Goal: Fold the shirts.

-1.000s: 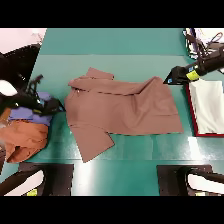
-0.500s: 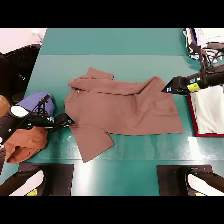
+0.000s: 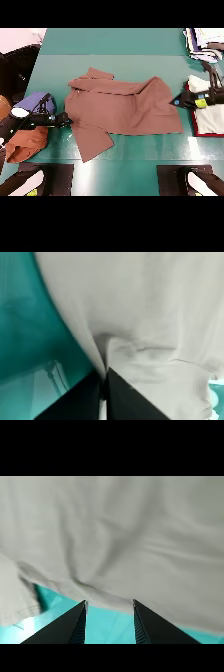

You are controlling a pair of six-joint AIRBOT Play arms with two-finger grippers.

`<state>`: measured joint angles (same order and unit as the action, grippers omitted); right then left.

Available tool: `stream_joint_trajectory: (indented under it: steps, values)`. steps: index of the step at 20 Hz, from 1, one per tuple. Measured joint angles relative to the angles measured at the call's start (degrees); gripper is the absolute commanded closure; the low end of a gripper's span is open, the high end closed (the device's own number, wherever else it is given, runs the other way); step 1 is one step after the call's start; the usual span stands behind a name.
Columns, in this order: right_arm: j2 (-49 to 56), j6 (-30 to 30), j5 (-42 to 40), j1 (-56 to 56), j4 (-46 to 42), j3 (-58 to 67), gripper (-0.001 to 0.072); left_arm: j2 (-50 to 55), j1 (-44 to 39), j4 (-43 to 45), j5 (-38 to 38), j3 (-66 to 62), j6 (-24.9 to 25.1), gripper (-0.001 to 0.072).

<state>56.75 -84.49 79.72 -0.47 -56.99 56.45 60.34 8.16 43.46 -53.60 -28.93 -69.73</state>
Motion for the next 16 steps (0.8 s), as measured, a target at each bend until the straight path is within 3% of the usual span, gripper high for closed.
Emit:
stream_joint_trajectory:
  steps: [1,2,10,11,12,16]
  values:
    - [-1.25,-0.04,0.26,-3.1,-0.33,-2.86,0.0174,0.0,0.0,-0.09,-0.24,-0.59,0.2,0.0677]
    - [-2.25,-0.07,0.7,-6.29,-0.87,-5.57,0.0136,0.0,0.0,-0.17,-0.76,-1.31,0.28,0.0677]
    - [-4.85,-0.2,-3.52,-26.58,-1.22,-24.7,0.0168,0.0,0.0,-0.26,-3.3,-6.19,0.68,0.0677]
    - [-4.31,-0.2,-4.9,-27.39,-1.18,-25.99,0.026,0.0,0.0,-0.26,-3.5,-6.34,0.68,0.0677]
    - [-3.45,-0.2,-6.32,-27.98,-1.03,-26.91,0.0285,0.0,0.0,-0.24,-3.63,-6.45,0.68,0.0677]
    - [1.53,0.74,-10.84,-28.89,2.36,-28.55,0.0285,0.0,0.0,-0.22,-3.93,-6.67,0.7,0.0677]
